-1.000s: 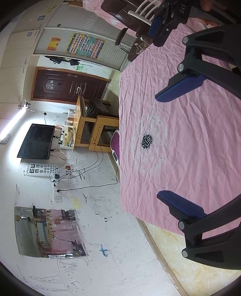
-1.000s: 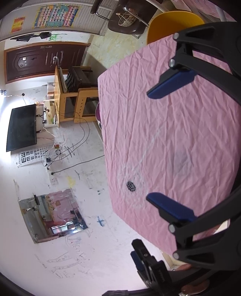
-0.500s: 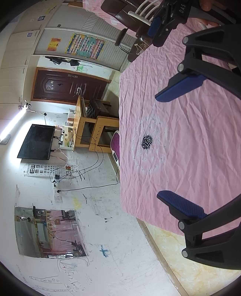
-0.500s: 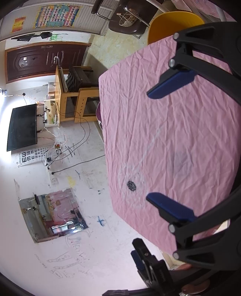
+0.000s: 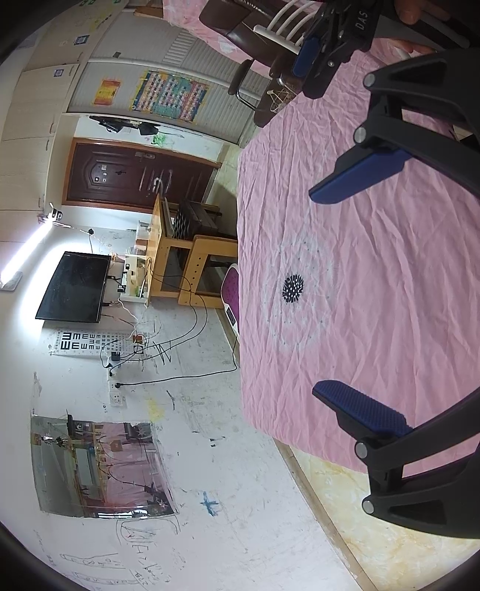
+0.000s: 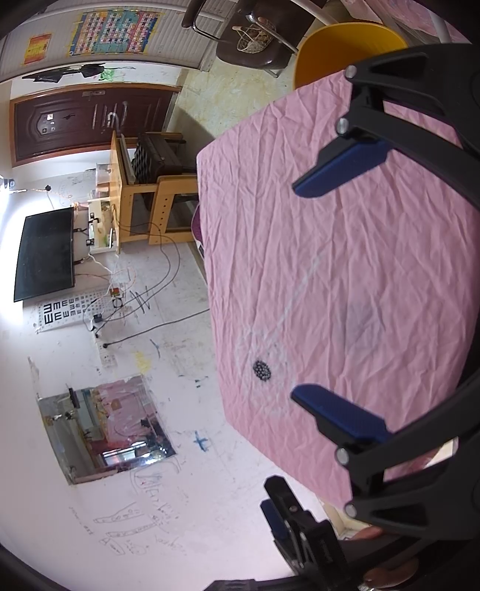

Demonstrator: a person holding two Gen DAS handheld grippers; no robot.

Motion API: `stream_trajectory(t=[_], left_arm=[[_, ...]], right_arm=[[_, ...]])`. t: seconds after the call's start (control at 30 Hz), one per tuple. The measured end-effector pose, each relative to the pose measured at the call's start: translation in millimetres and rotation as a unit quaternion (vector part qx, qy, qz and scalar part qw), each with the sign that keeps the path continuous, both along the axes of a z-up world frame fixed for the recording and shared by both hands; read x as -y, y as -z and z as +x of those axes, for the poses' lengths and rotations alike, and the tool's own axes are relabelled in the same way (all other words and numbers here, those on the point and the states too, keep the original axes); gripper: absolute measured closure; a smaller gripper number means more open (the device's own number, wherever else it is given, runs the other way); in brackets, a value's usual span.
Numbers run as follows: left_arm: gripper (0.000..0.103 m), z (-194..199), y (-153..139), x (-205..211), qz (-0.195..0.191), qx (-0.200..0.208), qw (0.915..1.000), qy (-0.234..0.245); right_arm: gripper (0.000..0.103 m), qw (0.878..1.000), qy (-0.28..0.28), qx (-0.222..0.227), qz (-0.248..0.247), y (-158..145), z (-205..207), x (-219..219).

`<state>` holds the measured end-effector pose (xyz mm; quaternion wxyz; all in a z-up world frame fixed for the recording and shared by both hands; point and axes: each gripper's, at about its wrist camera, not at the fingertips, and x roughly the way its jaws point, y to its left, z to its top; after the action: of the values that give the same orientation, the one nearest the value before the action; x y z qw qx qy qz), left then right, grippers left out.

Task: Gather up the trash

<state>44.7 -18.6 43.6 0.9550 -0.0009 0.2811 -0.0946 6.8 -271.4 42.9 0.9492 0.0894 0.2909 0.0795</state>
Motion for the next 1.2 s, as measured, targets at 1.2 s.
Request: stream_trajectory(t=[1.2], left_arm=[[0.011,-5,-9,-4,-0.004,0.018,0.9994,0.029]], right_arm=[[0.006,1.0,0.0,0.0,-0.001,1,0,-2]])
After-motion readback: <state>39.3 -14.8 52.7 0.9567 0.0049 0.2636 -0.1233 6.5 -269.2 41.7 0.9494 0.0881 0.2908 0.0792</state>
